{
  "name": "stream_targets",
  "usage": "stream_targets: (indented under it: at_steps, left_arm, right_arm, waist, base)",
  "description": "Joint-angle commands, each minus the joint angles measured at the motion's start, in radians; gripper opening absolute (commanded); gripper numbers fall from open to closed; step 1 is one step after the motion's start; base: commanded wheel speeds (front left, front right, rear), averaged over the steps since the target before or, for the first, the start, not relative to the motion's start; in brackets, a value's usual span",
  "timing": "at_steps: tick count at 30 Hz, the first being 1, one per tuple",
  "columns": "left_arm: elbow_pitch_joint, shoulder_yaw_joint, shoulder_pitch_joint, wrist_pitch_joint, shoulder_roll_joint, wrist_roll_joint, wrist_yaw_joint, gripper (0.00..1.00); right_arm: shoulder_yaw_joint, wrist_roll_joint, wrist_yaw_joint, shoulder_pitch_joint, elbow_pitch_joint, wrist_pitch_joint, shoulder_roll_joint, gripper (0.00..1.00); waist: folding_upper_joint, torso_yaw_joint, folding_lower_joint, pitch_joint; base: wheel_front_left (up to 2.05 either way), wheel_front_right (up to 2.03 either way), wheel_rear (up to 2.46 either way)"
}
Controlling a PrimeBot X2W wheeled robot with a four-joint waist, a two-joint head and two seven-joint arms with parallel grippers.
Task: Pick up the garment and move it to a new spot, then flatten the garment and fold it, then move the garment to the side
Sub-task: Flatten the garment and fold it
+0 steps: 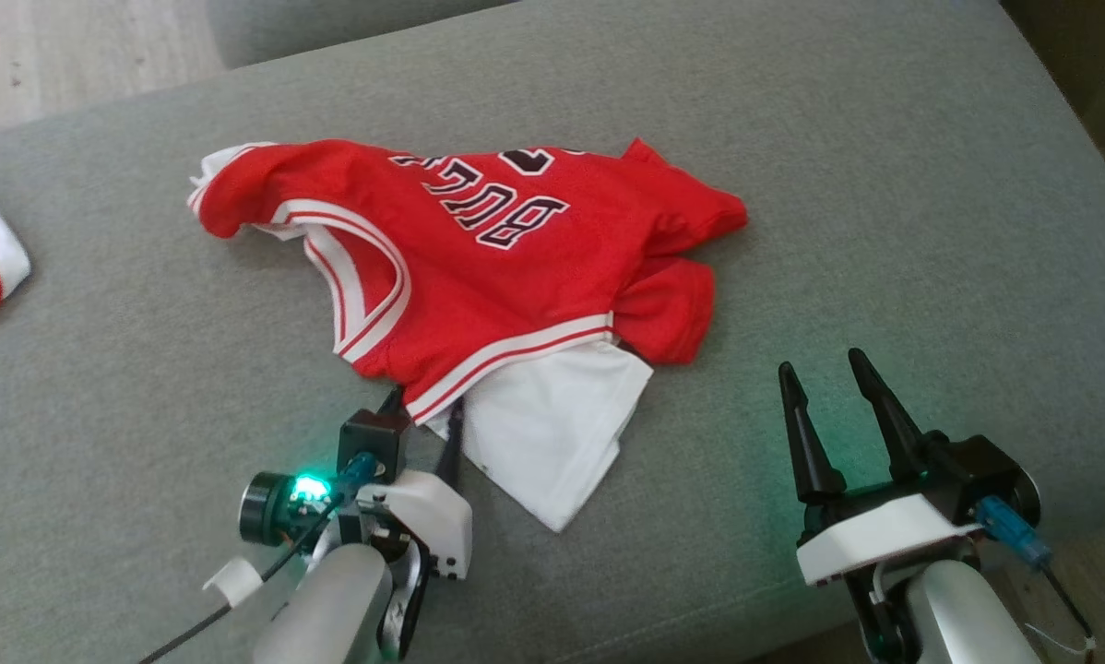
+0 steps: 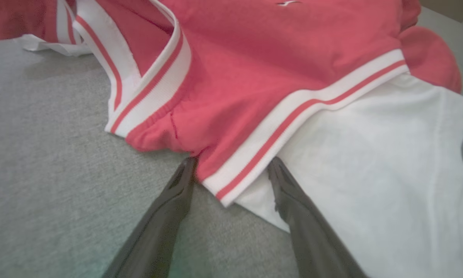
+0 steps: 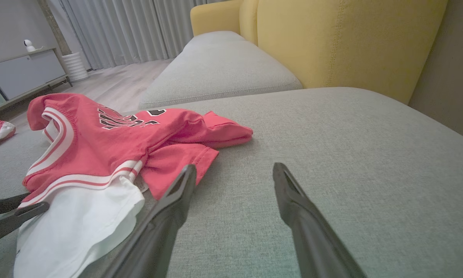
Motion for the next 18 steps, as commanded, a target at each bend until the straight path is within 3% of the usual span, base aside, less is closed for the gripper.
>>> stream_targets:
  at_steps: [1,2,3,4,11,18]
  left_arm:
    - [0.0,0.027,-0.032,-0.003,0.004,-0.004,0.005,0.45]
    - [0.0,0.027,-0.032,-0.003,0.004,-0.004,0.005,0.45]
    - [0.003,0.024,-0.034,-0.007,0.003,-0.004,0.003,0.15]
    - [0.004,0.022,-0.036,-0.014,0.003,-0.003,0.002,0.0]
    - [-0.024,0.029,-0.016,-0.077,0.005,-0.017,0.01,0.0]
    - [-0.124,0.105,0.08,-0.112,0.083,-0.057,0.056,0.0]
  right_arm:
    - [0.028,0.01,0.004,-0.033,-0.032,-0.011,-0.005,1.0]
    - [0.028,0.01,0.004,-0.033,-0.032,-0.011,-0.005,1.0]
    - [0.029,0.012,0.004,-0.033,-0.032,-0.011,-0.005,1.0]
    - [0.028,0.014,0.004,-0.032,-0.032,-0.011,-0.005,1.0]
    - [-0.005,0.009,0.004,-0.007,-0.025,-0.011,-0.005,1.0]
    - [-0.038,-0.003,0.004,0.019,-0.018,-0.011,-0.005,1.0]
  waist:
    - [0.0,-0.014,-0.0001,0.006]
    - [0.0,-0.014,-0.0001,0.006]
    - [0.0,-0.017,-0.0001,0.005]
    - [0.0,-0.018,-0.0001,0.003]
    - [0.0,0.015,-0.0001,-0.04]
    - [0.0,0.098,-0.0001,-0.094]
  base:
    - [0.0,0.0,0.0]
    - [0.0,0.0,0.0]
    - [0.0,0.0,0.0]
    - [0.0,0.0,0.0]
    - [0.0,0.0,0.0]
    - [0.0,0.0,0.0]
